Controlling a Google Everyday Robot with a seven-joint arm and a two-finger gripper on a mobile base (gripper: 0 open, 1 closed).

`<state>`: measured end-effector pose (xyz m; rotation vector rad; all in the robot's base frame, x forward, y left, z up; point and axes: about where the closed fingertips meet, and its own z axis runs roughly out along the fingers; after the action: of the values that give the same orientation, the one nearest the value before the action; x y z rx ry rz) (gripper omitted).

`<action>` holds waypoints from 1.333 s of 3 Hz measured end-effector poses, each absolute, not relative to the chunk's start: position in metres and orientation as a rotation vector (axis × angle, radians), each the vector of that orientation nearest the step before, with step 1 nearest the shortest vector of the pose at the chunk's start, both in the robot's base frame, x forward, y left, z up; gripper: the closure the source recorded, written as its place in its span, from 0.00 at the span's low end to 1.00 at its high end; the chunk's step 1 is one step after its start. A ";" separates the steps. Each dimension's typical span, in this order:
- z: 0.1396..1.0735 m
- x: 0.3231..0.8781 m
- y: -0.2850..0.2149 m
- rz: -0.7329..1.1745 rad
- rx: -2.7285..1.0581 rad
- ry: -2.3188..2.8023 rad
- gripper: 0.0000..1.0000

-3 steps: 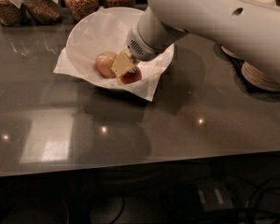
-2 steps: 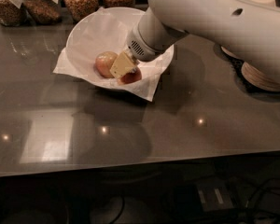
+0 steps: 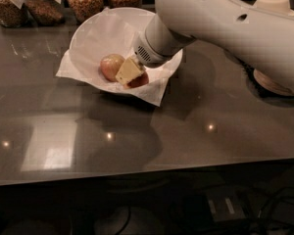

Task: Pick apple from white bowl

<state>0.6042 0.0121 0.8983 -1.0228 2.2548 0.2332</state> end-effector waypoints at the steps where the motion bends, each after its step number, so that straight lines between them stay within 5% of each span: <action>1: 0.890 0.609 0.014 0.246 -1.014 2.267 0.32; 4: 0.866 0.613 0.014 0.276 -1.000 2.312 0.34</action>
Offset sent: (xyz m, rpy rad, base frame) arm 0.0132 0.0022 -0.0298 0.0159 0.0535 -0.0218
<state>0.6132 0.0145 0.8658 -0.9997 2.3120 0.2759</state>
